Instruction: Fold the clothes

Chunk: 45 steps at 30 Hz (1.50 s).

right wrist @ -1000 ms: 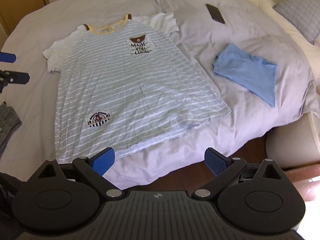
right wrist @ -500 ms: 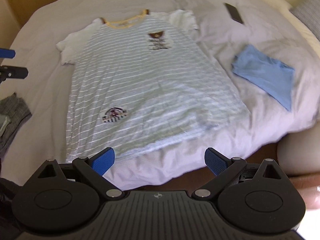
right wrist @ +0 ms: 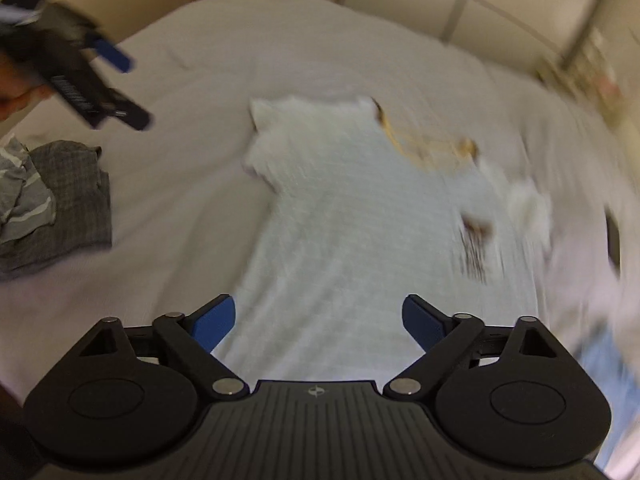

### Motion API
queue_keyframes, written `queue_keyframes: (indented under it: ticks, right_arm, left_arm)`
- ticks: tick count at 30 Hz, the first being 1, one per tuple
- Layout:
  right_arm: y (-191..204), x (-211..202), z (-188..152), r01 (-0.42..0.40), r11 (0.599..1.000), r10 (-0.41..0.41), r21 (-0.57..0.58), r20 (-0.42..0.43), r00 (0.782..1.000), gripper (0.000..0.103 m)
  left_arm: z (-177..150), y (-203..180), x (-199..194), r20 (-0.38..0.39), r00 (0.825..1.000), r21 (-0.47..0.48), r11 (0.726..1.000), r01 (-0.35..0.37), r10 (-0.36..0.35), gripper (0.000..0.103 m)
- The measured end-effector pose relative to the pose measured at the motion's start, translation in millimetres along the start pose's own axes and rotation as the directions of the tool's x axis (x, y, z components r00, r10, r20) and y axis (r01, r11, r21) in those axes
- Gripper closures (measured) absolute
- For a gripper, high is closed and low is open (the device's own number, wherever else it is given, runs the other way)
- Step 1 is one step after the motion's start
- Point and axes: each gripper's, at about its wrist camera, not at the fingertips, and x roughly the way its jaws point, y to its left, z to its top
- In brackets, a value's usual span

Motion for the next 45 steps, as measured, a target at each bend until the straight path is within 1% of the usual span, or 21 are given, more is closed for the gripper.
queue_keyframes:
  ticks: [3,8,11,12,15,16,18,19,21,25,26,27,29,32,33,34,36,37,39,41,45]
  right_arm:
    - [16.6,42.3,35.6,-0.018,0.997,0.020,-0.068,0.023,1.000,0.032]
    - [37.6,114.3,74.1,-0.059,0.987,0.063,-0.149,0.018,0.998,0.060]
    - [48.0,150.4,85.7,-0.044,0.975,0.051,-0.219,0.030,0.998,0.071]
    - [51.2,161.0,88.9,-0.033,0.969,0.044,-0.246,0.037,0.998,0.072]
    - [60.5,191.4,90.7,-0.004,0.947,0.021,-0.321,0.050,0.999,0.071]
    - [65.3,201.6,88.6,0.007,0.940,0.011,-0.342,0.050,0.999,0.071]
    - [75.3,222.4,83.2,0.028,0.922,-0.008,-0.387,0.052,0.999,0.069]
    - [80.3,232.8,80.6,0.038,0.912,-0.018,-0.409,0.053,0.998,0.068]
    - [89.3,252.5,74.0,0.084,0.885,-0.061,-0.458,0.065,0.996,0.067]
    - [97.7,281.6,65.0,0.197,0.826,-0.151,-0.528,0.128,0.980,0.065]
    - [100.3,287.7,63.6,0.217,0.805,-0.161,-0.552,0.149,0.976,0.063]
    - [104.3,293.2,61.9,0.243,0.778,-0.169,-0.580,0.179,0.969,0.060]
    - [107.5,299.9,61.2,0.259,0.755,-0.156,-0.602,0.218,0.963,0.064]
    - [90.3,293.8,72.7,0.205,0.827,-0.100,-0.524,0.222,0.970,0.084]
    - [84.0,291.3,76.9,0.183,0.850,-0.080,-0.494,0.223,0.972,0.097]
    - [78.7,288.2,80.4,0.162,0.868,-0.061,-0.470,0.224,0.973,0.103]
    - [69.0,281.4,86.9,0.121,0.896,-0.023,-0.427,0.227,0.974,0.103]
    - [63.2,278.8,90.2,0.103,0.911,-0.008,-0.400,0.231,0.973,0.103]
    - [51.0,274.4,96.8,0.067,0.937,0.020,-0.342,0.244,0.970,0.103]
    - [33.1,269.7,103.8,0.025,0.966,0.041,-0.258,0.250,0.967,0.103]
    - [-8.3,259.6,115.7,-0.067,0.996,0.081,-0.063,0.267,0.960,0.103]
  left_arm:
    - [2.8,14.9,46.7,0.025,0.998,0.206,0.976,-0.065,0.061,0.022]
    - [7.1,37.7,121.9,0.028,1.000,0.382,0.924,-0.018,0.007,0.055]
    - [20.0,48.5,149.7,0.036,0.999,0.419,0.908,0.002,-0.018,0.058]
    - [21.4,47.0,156.8,0.049,0.999,0.477,0.879,-0.021,-0.002,0.058]
    - [7.5,32.1,175.5,0.114,0.993,0.731,0.673,-0.112,0.042,0.054]
    - [1.9,30.3,181.4,0.119,0.992,0.774,0.623,-0.111,0.028,0.053]
    - [-8.6,30.0,192.5,0.121,0.993,0.827,0.552,-0.108,0.014,0.052]
    - [-13.3,31.1,196.9,0.123,0.992,0.840,0.531,-0.110,0.011,0.052]
    - [-20.4,34.1,202.3,0.129,0.992,0.848,0.518,-0.111,0.001,0.051]
    - [-29.1,39.9,204.5,0.167,0.986,0.838,0.528,-0.136,-0.010,0.046]
    - [-31.8,40.7,204.2,0.185,0.983,0.837,0.526,-0.154,-0.007,0.040]
    - [-33.3,40.5,204.6,0.200,0.980,0.838,0.518,-0.168,-0.006,0.034]
    - [-33.5,37.6,207.3,0.223,0.975,0.851,0.490,-0.189,-0.012,0.033]
    - [-33.5,32.9,211.5,0.254,0.967,0.869,0.445,-0.219,-0.021,0.034]
    - [-32.8,30.4,213.6,0.261,0.965,0.878,0.422,-0.226,-0.025,0.036]
    - [-31.9,27.8,215.9,0.266,0.963,0.887,0.398,-0.233,-0.028,0.038]
    - [-29.0,23.6,219.8,0.270,0.962,0.903,0.356,-0.241,-0.033,0.055]
    - [-25.4,23.5,220.7,0.260,0.965,0.908,0.348,-0.233,-0.031,0.061]
    - [-18.3,23.2,222.5,0.240,0.970,0.918,0.331,-0.217,-0.028,0.081]
    - [-11.1,23.0,224.3,0.220,0.975,0.928,0.315,-0.201,-0.025,0.090]
    - [25.4,22.9,208.8,0.220,0.975,0.928,0.313,-0.202,-0.023,0.090]
